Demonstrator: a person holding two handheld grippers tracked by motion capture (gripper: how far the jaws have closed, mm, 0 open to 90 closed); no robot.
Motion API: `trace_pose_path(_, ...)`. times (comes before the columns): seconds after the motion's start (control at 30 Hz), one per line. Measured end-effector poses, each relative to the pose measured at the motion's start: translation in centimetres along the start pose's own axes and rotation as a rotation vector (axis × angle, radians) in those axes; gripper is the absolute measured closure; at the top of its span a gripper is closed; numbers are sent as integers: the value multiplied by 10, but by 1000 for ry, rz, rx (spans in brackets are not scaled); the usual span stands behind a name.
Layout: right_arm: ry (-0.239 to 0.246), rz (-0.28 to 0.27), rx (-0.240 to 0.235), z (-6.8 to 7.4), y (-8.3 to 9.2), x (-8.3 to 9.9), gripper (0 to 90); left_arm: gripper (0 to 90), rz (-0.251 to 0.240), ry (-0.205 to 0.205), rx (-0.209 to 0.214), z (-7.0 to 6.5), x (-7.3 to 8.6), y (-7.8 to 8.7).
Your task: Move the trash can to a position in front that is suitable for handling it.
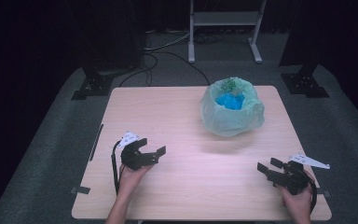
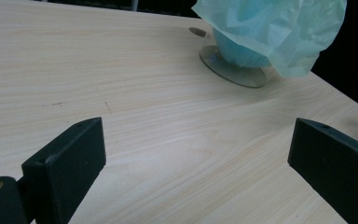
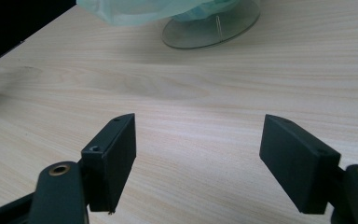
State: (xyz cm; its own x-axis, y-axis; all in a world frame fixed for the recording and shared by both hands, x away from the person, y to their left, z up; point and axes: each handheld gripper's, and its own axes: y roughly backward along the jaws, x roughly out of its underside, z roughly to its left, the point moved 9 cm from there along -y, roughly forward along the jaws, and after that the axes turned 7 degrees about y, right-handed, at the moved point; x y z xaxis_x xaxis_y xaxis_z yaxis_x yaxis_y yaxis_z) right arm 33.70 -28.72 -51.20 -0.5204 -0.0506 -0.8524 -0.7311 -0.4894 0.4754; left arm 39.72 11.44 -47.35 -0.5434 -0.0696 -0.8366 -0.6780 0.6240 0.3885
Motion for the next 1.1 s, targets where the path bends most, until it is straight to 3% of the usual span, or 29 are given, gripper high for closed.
trace_pose_path(0.3,-32,-9,-5,1,0,-7,263,29,-8,7,1,-1,0,4)
trace_pose_path(0.47,-34,-4,5,-2,-1,-23,263,29,-17,5,5,-1,-3,6)
trace_pose_path(0.87,-16,-9,38,-14,-9,-104,263,29,-38,5,2,0,-8,12)
trace_pose_path(1.03,-47,6,19,-13,-25,-127,263,29,-31,12,-6,3,-6,11)
trace_pose_path(1.1,-71,19,35,-15,-33,-133,263,29,-32,14,-4,3,-7,12)
